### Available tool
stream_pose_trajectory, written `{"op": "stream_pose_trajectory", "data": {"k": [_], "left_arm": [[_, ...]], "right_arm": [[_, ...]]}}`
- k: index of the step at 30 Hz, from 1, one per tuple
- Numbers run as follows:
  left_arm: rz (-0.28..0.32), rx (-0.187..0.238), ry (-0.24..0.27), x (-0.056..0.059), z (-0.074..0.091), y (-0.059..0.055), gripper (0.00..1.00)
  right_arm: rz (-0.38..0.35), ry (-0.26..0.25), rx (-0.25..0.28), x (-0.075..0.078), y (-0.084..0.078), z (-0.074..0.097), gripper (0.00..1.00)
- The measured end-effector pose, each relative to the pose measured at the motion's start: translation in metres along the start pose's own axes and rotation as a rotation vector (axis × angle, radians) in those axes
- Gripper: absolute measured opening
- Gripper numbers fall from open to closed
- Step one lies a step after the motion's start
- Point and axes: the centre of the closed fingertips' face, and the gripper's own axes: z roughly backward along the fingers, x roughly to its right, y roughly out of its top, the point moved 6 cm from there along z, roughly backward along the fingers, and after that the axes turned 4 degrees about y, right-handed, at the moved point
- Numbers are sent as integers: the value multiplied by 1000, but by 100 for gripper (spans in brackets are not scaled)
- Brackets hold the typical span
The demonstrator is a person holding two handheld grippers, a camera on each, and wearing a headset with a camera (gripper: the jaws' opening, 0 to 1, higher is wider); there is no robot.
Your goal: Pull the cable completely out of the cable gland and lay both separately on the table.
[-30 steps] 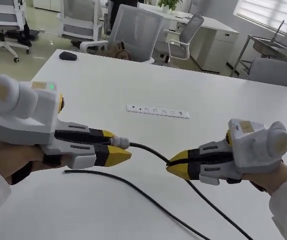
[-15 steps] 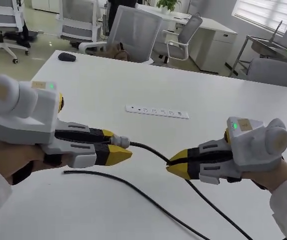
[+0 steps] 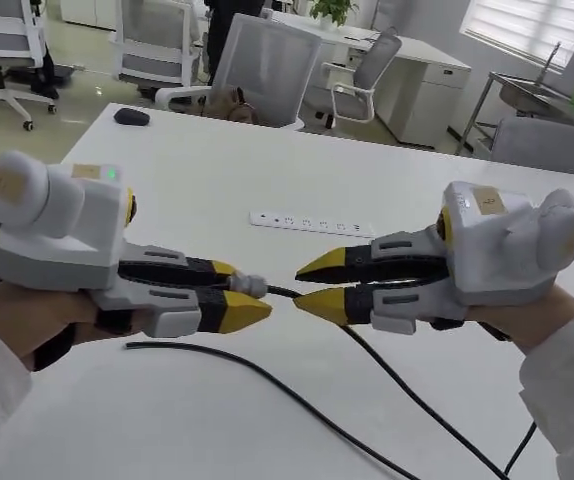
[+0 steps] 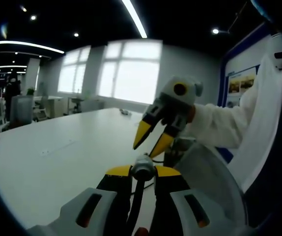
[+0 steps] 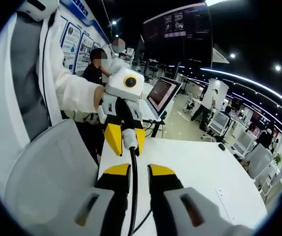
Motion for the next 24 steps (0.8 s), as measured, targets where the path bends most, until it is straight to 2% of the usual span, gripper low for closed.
{"op": "stream_pose_trajectory", "data": {"k": [10,24], "left_arm": [[4,5,5,0,2,-1,18],[5,-9,-2,-2,2,-6,18]], "right_arm": [[12,35,-9,-3,-3,-7,4],[13,45,-15,-4,-8,-12,4]]}}
